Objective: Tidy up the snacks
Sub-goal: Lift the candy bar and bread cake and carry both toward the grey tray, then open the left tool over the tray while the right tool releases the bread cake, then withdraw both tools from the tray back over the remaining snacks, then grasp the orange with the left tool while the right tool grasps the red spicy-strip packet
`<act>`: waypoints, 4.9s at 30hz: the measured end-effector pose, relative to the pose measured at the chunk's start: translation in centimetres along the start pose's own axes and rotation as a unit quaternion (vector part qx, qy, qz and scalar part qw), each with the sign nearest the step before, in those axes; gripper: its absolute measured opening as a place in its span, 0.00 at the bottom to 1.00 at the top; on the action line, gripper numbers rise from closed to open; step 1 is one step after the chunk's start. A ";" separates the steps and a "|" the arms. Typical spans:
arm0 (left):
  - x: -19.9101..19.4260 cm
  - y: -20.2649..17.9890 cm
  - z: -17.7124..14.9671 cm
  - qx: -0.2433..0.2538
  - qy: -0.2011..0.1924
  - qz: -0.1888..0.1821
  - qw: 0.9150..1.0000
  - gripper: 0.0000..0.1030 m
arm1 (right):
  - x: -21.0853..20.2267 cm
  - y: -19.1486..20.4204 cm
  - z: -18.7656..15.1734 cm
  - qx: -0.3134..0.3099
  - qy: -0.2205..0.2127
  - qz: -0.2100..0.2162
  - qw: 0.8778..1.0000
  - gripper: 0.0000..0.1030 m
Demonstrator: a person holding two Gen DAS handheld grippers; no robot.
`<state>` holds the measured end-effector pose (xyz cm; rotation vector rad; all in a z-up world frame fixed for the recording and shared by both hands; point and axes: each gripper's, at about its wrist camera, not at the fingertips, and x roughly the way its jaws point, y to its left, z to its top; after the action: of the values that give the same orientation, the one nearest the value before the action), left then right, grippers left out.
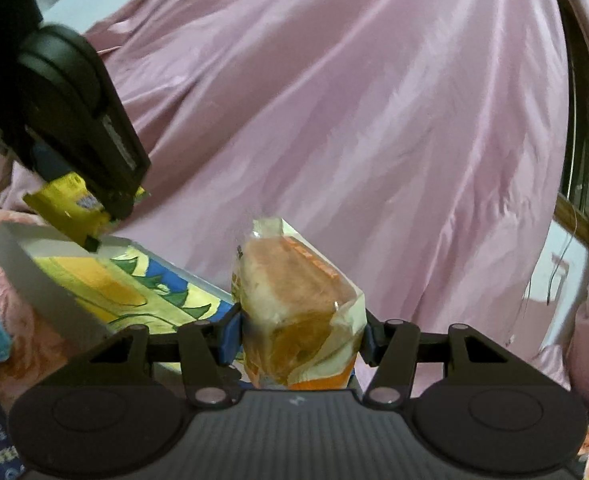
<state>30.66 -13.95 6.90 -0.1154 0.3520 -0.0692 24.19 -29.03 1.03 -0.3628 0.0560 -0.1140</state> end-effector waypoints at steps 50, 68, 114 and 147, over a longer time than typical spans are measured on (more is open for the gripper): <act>-6.5 1.0 0.1 -0.019 -0.029 0.009 0.999 0.99 | -7.2 -4.9 2.1 0.153 -0.091 0.027 0.984 1.00; -16.3 7.0 -3.1 -0.037 -0.032 0.022 0.999 0.99 | -14.9 -6.0 2.7 0.234 -0.039 0.054 0.970 1.00; -16.3 14.8 -14.4 0.020 0.156 0.053 0.986 0.99 | -12.1 3.5 -3.4 0.145 0.348 0.176 0.909 1.00; -6.9 11.8 -15.6 0.076 0.153 -0.051 0.984 0.90 | -8.8 6.8 -4.7 0.127 0.307 0.215 0.918 0.85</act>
<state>19.35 -3.24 -6.82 0.0288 0.6471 -0.2169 15.79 -23.30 -5.50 -0.0352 0.7346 0.2057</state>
